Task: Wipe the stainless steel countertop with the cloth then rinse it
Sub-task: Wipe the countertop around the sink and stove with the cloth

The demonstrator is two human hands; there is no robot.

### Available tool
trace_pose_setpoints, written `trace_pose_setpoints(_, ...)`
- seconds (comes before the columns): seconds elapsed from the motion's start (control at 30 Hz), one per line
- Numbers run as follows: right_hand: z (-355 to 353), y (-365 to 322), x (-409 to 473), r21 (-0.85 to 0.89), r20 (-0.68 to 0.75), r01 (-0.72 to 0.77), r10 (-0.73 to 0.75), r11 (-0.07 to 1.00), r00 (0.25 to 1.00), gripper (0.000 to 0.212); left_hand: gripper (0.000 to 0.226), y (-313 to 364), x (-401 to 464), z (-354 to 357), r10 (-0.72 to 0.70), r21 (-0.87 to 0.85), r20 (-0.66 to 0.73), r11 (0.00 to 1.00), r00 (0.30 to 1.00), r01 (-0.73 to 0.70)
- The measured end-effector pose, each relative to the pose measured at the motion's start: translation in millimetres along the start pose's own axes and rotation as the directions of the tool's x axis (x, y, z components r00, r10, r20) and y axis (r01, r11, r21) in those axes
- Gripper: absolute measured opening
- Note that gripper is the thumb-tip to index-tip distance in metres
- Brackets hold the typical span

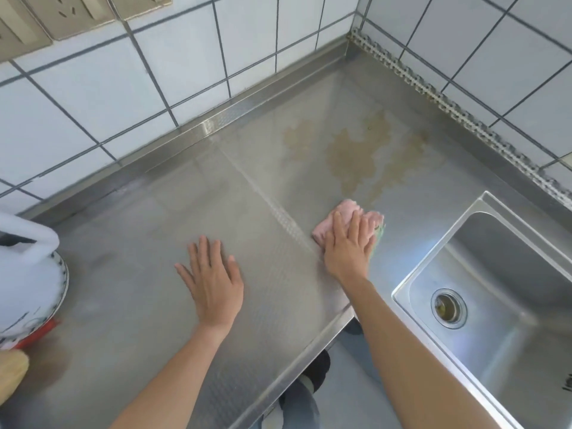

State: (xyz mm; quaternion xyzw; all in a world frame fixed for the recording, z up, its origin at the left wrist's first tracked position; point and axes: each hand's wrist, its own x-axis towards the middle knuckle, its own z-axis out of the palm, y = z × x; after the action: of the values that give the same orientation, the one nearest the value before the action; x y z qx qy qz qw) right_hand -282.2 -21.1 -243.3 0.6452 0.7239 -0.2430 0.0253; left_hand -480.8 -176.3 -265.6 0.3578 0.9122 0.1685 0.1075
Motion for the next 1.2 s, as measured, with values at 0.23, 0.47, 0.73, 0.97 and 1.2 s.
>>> trace_pose_setpoints(0.23, 25.0, 42.3, -43.5, -0.197, 0.111, 0.521, -0.509, 0.831, 0.854, 0.056, 0.046, 77.7, 14.9, 30.2, 0.249, -0.037, 0.040, 0.968, 0.968, -0.248)
trace_pose_setpoints(0.47, -35.7, 133.1, -13.4, -0.227, 0.115, 0.365, -0.348, 0.903, 0.931, 0.060, 0.069, 112.0, 45.2, 47.2, -0.039, -0.008, 0.039, 0.999, 0.998, 0.039)
trace_pose_setpoints(0.73, -10.7, 20.2, 71.7, -0.119, 0.004, 0.223, -0.225, 0.967, 0.974, 0.063, 0.070, 113.4, 43.6, 80.9, -0.026, 0.199, -0.151, 0.978, 0.988, 0.056)
trace_pose_setpoints(0.97, -7.8, 97.0, 16.7, -0.240, 0.124, 0.688, -0.681, 0.685, 0.722, 0.057, 0.066, 113.6, 43.1, 79.6, -0.036, 0.198, -0.186, 0.977, 0.982, 0.073)
trace_pose_setpoints(1.2, -71.0, 130.1, 112.8, -0.176, -0.044, 0.298, -0.310, 0.938, 0.950, 0.057, 0.064, 119.2, 41.8, 74.2, -0.046, 0.199, -0.193, 0.976, 0.980, 0.085)
